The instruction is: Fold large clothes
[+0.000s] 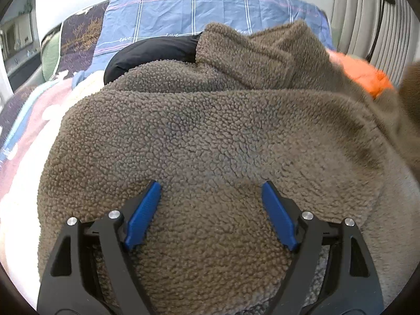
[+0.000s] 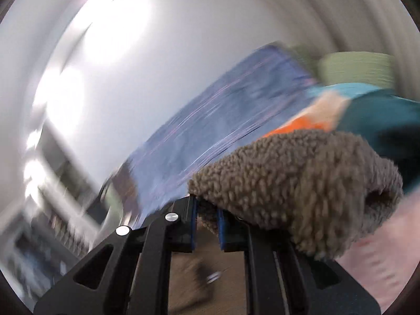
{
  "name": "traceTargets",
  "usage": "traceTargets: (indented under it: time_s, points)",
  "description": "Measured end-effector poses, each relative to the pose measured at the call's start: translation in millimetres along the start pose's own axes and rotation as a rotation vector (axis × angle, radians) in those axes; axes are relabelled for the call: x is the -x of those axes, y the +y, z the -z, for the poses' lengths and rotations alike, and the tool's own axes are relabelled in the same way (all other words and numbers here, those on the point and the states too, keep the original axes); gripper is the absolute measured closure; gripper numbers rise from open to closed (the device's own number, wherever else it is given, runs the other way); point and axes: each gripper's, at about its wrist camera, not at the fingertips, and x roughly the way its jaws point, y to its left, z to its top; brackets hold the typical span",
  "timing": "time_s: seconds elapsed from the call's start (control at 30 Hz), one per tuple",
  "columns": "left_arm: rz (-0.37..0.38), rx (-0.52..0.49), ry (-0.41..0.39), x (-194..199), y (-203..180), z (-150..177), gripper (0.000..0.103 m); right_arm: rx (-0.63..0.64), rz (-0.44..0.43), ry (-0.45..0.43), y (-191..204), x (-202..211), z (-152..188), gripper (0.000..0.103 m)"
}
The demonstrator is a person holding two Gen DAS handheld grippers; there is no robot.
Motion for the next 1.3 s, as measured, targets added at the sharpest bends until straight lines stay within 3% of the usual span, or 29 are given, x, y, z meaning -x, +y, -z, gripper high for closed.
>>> traceTargets:
  time_s: [0.07,0.13,0.17,0.23,0.3,0.4,0.57,0.67,0.83,0.97,1.07,1.13,1.2,1.23,1.3]
  points:
    - [0.069,0.048,-0.026,5.5,8.9,0.2,0.017,0.103,-0.062,0.119,36.3,-38.0,31.9,0.087]
    - [0.125,0.098,-0.054,11.3,18.3,0.6,0.017,0.188,-0.107,0.291,64.2,-81.3,74.9,0.084]
    - [0.172,0.136,-0.076,15.9,25.9,1.0,0.016,0.226,-0.117,0.399,73.2,-103.1,102.9,0.081]
    - [0.253,0.193,-0.112,22.6,37.1,3.2,0.014,0.267,-0.094,0.521,74.4,-128.8,136.4,0.076]
    - [0.344,0.242,-0.142,28.3,45.5,4.8,0.012,0.312,-0.074,0.614,72.5,-144.3,169.1,0.075]
    - [0.401,0.250,-0.149,30.3,43.7,4.9,0.009,0.353,-0.057,0.674,67.2,-148.9,191.0,0.071]
    - [0.426,0.198,-0.159,33.7,31.9,2.4,0.008,0.283,-0.077,0.612,57.1,-126.4,169.7,0.061]
    - [0.388,0.129,-0.213,50.8,20.8,4.2,0.008,0.250,-0.048,0.509,42.9,-105.6,150.9,0.060]
    - [0.341,-0.141,-0.205,69.0,-42.9,0.1,0.008,0.203,0.179,0.241,12.5,-74.5,133.4,0.059]
    - [0.098,-0.454,-0.201,62.6,-122.0,-0.2,0.007,0.054,0.179,0.250,-28.1,-87.8,150.3,0.059]
    - [-0.013,-0.585,-0.198,44.6,-163.5,-2.8,0.006,0.034,0.173,0.264,-32.9,-93.0,151.0,0.059]
    - [-0.092,-0.620,-0.185,30.1,-180.7,-6.7,0.007,0.031,0.153,0.254,-34.6,-90.1,149.6,0.058]
    - [-0.118,-0.631,-0.175,23.6,-189.9,-13.6,0.024,0.013,0.126,0.245,-38.6,-86.8,149.5,0.058]
    - [-0.117,-0.627,-0.161,22.8,-191.6,-17.3,0.050,0.002,0.111,0.241,-42.5,-83.6,149.6,0.058]
    - [-0.131,-0.566,-0.141,26.6,-183.8,-28.4,0.060,-0.020,0.087,0.232,-48.7,-76.3,147.5,0.058]
